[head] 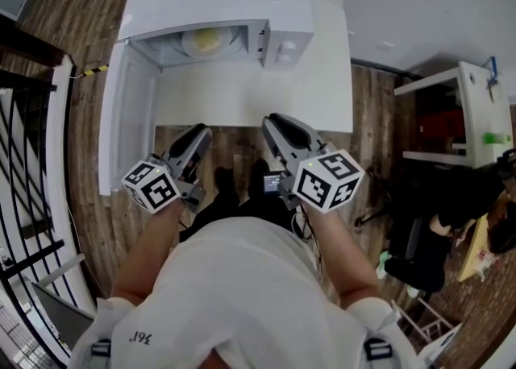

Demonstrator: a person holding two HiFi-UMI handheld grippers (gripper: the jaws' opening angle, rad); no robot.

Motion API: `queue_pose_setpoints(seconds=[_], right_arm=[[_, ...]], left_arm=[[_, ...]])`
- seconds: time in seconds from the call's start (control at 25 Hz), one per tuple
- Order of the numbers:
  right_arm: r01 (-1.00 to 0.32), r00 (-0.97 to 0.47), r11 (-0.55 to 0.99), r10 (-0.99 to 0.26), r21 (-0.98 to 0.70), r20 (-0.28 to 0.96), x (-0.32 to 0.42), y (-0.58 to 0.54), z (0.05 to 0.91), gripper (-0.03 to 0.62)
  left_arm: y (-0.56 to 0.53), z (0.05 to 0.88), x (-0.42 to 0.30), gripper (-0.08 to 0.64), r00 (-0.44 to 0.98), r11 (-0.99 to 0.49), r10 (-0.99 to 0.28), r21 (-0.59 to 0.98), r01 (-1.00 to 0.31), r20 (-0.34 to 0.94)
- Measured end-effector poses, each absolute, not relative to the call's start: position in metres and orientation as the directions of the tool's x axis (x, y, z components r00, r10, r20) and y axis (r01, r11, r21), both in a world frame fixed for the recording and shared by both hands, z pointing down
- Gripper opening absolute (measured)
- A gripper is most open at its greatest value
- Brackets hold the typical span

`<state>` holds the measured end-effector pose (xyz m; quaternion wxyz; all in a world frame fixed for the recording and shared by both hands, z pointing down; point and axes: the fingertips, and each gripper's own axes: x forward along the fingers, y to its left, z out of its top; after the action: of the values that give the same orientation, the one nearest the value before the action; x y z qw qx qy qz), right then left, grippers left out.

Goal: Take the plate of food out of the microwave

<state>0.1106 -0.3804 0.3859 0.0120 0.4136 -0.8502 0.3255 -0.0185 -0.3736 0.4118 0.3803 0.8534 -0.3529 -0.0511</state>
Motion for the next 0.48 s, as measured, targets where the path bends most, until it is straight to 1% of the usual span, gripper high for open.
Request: queue_pose_setpoints(seconds=[0.2,0.36,0.48], right_arm=[[-0.722,-0.644,0.427,-0.704,-0.544,0.301,0.101,-0.387,0.391,0.058],[-0.747,-0.623,0.428,-0.717,-0.509,0.311,0.093,-0.416,0.403,0.058],[-0.758,-0.618,0.431,-0.714,-0.49,0.328,0.08,-0.45,0.422,0.058]], left_arm=[[-0.387,0.415,-0.028,0.056,0.737,-0.446,-0.648,0.688,-0.572,0.192],[-0.414,0.426,-0.034,0.058,0.721,-0.429,-0.663,0.687,-0.586,0.201],[-0.444,0.439,-0.038,0.083,0.704,-0.411,-0.677,0.686,-0.601,0.212]])
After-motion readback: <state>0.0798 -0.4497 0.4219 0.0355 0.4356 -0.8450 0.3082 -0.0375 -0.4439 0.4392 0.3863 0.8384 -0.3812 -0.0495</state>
